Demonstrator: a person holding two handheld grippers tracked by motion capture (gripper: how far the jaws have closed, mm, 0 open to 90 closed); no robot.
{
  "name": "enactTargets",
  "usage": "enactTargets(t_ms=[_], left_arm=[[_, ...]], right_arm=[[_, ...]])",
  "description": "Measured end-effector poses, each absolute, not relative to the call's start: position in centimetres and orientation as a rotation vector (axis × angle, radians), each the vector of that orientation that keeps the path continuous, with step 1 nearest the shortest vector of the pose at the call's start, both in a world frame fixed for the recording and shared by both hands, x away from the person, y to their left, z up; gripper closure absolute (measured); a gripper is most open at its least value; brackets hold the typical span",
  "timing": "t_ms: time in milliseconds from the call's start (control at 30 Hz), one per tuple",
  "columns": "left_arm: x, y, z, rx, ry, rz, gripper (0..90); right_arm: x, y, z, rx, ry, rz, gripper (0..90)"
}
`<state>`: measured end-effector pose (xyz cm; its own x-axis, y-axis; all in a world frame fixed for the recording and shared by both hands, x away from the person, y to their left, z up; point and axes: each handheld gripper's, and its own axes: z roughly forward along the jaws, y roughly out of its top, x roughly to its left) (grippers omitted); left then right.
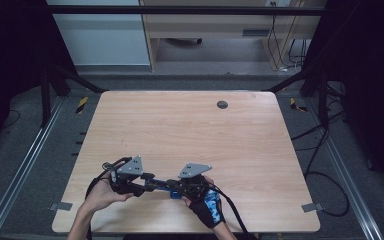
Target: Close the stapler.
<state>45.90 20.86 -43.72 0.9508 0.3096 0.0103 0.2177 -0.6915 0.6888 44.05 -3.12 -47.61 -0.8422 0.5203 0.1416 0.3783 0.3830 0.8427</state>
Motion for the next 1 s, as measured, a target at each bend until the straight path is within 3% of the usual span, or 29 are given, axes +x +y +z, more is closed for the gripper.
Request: enactTargets(t_ms=[600, 1000], left_arm=[[45.8, 20.9, -43.5, 2.322, 0.404, 0.164, 57.9], [45.7, 23.2, -41.6, 2.171, 0.559, 0.284, 53.5]], right_arm=[[44.1, -2.7, -47.6, 0.8, 2.485, 1.464, 90.0], [44.1, -2.7, -47.6, 0.799, 2.491, 1.464, 90.0]])
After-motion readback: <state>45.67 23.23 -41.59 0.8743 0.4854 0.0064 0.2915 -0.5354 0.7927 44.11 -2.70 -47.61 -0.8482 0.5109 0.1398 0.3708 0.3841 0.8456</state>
